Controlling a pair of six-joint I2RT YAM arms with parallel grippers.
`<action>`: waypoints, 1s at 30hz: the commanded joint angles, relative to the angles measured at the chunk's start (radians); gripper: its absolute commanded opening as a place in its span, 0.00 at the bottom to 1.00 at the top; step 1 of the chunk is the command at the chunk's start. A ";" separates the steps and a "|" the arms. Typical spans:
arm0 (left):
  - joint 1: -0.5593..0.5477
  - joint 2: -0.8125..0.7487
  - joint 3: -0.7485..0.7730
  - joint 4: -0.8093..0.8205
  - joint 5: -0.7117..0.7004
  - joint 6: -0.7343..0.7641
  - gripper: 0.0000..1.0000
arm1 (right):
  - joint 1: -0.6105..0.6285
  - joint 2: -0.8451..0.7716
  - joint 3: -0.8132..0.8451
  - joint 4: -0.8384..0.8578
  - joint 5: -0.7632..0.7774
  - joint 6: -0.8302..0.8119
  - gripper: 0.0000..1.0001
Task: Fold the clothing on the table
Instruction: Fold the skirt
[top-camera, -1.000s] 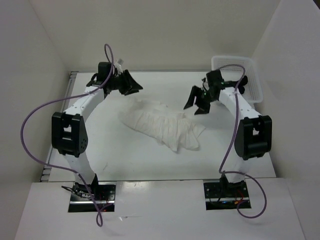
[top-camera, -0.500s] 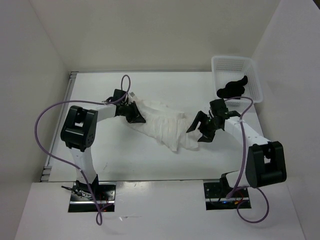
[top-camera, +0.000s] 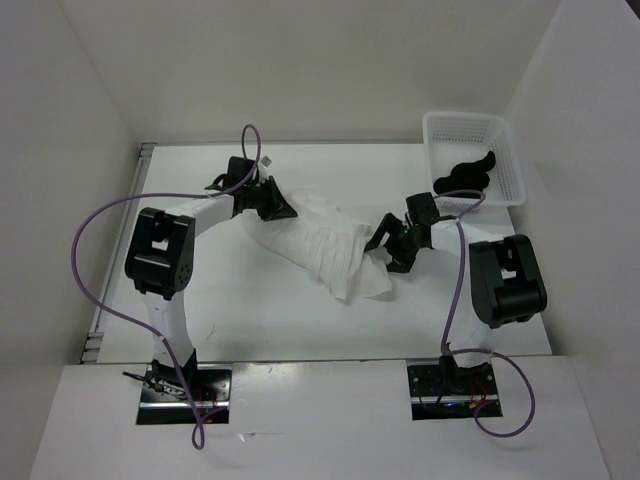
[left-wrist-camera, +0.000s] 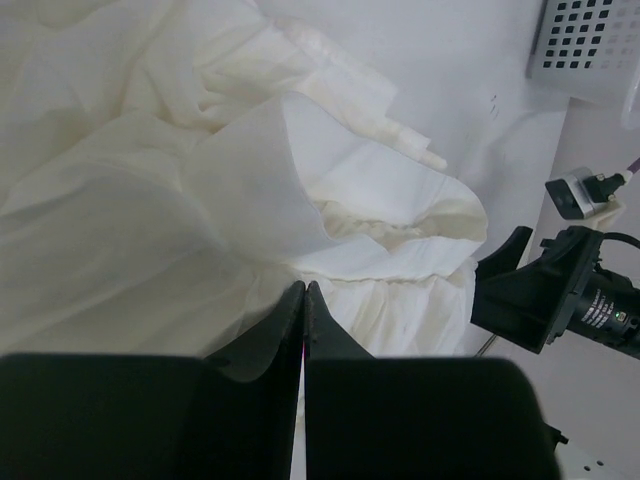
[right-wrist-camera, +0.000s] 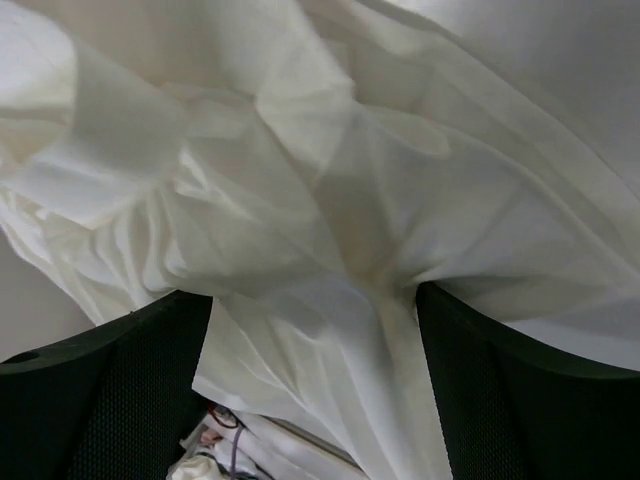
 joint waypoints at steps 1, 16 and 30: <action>0.006 0.010 0.023 0.002 0.009 0.000 0.04 | 0.016 0.046 0.034 0.181 -0.038 0.007 0.88; 0.034 -0.021 0.023 -0.017 0.000 0.009 0.03 | 0.177 0.288 0.108 0.323 -0.168 0.036 0.01; -0.041 -0.184 -0.143 0.111 0.010 -0.063 0.03 | 0.178 -0.052 0.020 -0.130 0.131 0.003 0.01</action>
